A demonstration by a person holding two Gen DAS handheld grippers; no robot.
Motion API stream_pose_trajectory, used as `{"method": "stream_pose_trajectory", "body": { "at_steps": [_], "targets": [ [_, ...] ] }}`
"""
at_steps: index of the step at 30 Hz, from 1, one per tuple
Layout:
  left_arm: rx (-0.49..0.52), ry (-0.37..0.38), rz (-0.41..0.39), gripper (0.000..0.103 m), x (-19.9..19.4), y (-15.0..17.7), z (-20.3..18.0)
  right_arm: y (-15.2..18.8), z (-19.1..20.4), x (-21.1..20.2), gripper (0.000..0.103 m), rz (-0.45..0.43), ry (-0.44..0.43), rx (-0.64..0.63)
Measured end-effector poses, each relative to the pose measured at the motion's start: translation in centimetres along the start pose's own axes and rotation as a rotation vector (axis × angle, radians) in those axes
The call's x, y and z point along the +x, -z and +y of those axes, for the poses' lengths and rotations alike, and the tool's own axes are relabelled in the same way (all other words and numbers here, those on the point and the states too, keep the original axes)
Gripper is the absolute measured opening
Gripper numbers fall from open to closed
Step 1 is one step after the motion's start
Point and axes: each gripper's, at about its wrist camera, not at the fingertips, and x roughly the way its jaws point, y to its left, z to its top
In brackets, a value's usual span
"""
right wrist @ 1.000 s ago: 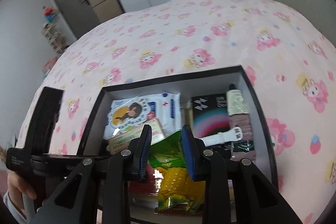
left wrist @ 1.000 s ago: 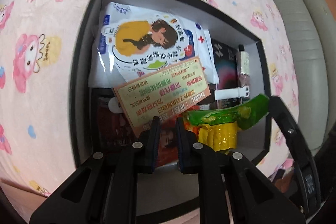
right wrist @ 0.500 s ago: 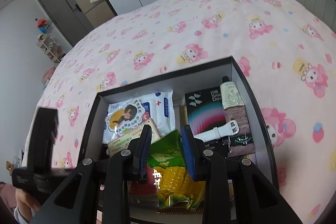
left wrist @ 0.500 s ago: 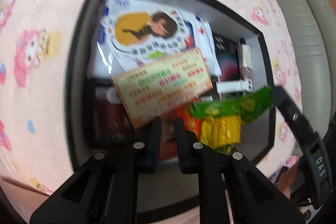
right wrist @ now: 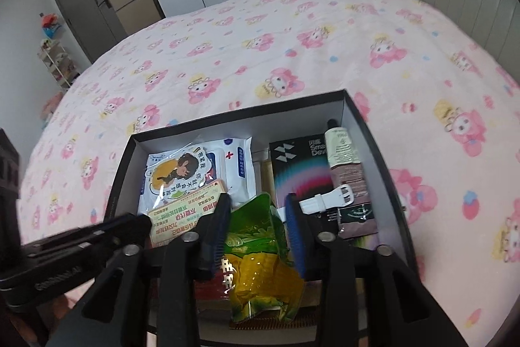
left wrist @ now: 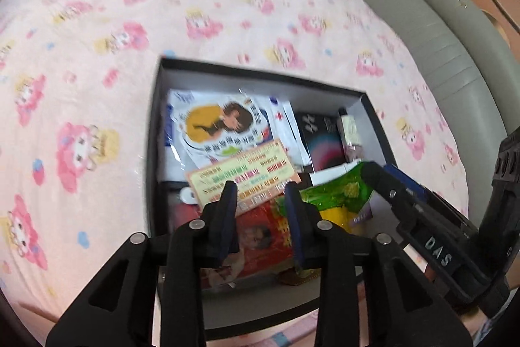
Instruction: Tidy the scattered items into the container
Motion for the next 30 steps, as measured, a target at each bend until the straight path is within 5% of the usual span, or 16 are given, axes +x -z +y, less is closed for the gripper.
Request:
{"method": "stream_pose_trajectory", "body": {
  "at_steps": [2,8,15,19,30],
  "targets": [
    [0.021,-0.039,-0.064,0.060,-1.6,0.0,0.0,0.4,0.8,-0.8,0.046,-0.020,0.005,-0.018],
    [0.031,-0.136,-0.223,0.080,-6.4,0.0,0.9,1.2,2.6,-2.6,0.054,-0.026,0.021,0.003],
    [0.042,-0.191,-0.333,0.092,-12.9,0.1,1.7,1.2,6.0,-7.3,0.061,-0.090,0.024,-0.013],
    [0.043,-0.188,-0.376,0.095,-16.7,0.7,1.8,1.0,8.6,-10.6,0.080,-0.148,0.087,-0.061],
    [0.085,-0.270,-0.451,0.102,-24.8,5.8,1.2,3.8,11.7,-18.4,0.083,-0.254,0.082,-0.065]
  ]
}}
